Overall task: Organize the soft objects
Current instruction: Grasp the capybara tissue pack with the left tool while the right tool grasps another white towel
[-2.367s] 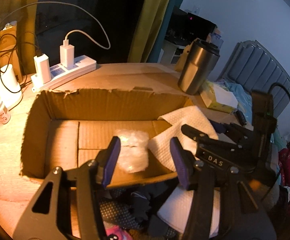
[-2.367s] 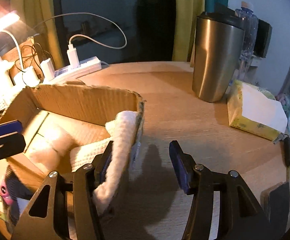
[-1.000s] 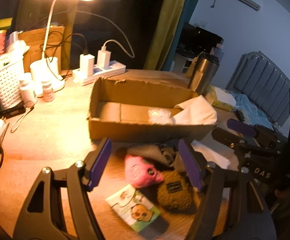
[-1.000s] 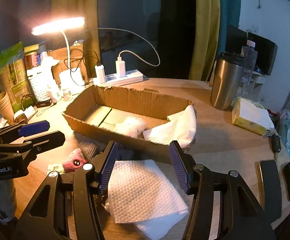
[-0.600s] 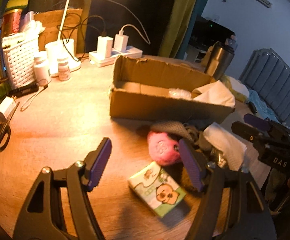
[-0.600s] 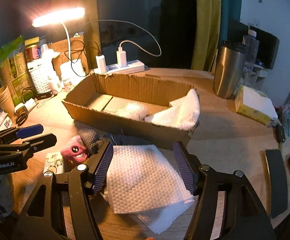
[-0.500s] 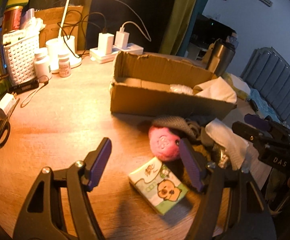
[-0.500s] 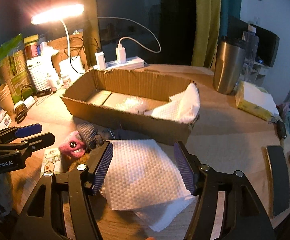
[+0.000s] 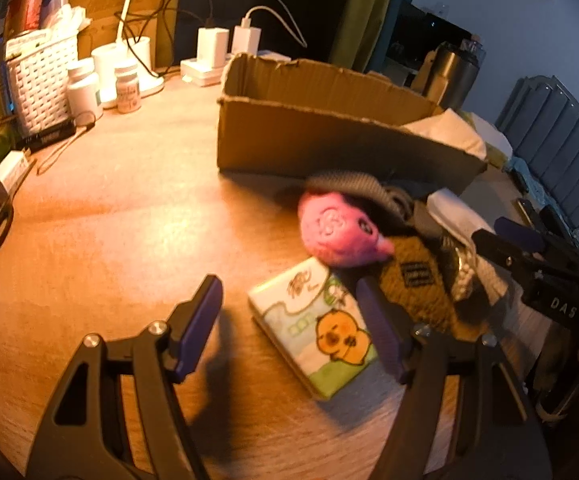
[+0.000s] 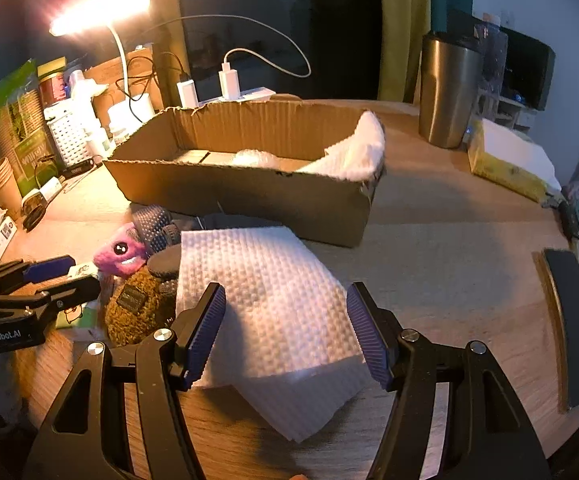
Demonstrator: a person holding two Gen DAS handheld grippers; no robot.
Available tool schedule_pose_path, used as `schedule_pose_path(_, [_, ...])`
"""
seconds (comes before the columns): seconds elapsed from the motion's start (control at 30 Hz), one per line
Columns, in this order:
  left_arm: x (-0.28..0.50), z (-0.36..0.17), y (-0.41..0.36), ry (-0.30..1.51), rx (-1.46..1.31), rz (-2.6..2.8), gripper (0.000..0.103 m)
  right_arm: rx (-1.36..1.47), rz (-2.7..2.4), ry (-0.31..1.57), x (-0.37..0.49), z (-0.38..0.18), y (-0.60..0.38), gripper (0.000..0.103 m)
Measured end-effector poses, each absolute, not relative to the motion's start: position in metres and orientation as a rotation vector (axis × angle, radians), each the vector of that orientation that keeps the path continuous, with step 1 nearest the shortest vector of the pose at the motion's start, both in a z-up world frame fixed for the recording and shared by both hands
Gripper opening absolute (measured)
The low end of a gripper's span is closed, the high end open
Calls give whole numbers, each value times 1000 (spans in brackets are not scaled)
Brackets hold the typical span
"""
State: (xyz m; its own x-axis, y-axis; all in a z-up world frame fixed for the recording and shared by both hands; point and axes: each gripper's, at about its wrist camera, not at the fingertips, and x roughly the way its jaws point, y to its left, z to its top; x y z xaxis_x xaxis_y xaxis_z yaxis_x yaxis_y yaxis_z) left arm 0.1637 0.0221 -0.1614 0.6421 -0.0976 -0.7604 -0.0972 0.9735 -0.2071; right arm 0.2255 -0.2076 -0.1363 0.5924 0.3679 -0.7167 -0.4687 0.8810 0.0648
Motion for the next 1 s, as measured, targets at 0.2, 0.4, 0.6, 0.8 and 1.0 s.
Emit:
schedule_pose_path(0.2, [162,-165,17,902,-233,7,78,-107,505,806,227,-141,-210,67])
schedule_pose_path(0.4, [161,-167,7,911,-166,27,79,-56,533,819,228,-144,-216,67])
schedule_pose_path(0.6, [159,-167,4,911,-139,12,70,-91,549,772,218,-138,-213,35])
schedule_pose_path(0.8, [156,-165,1,901,-145,-7,50,-76,525,724,214,-128,-223,18])
schedule_pose_path(1.0, [151,-157,0,871,-152,-25,50,-73,525,681,207,-115,-229,13])
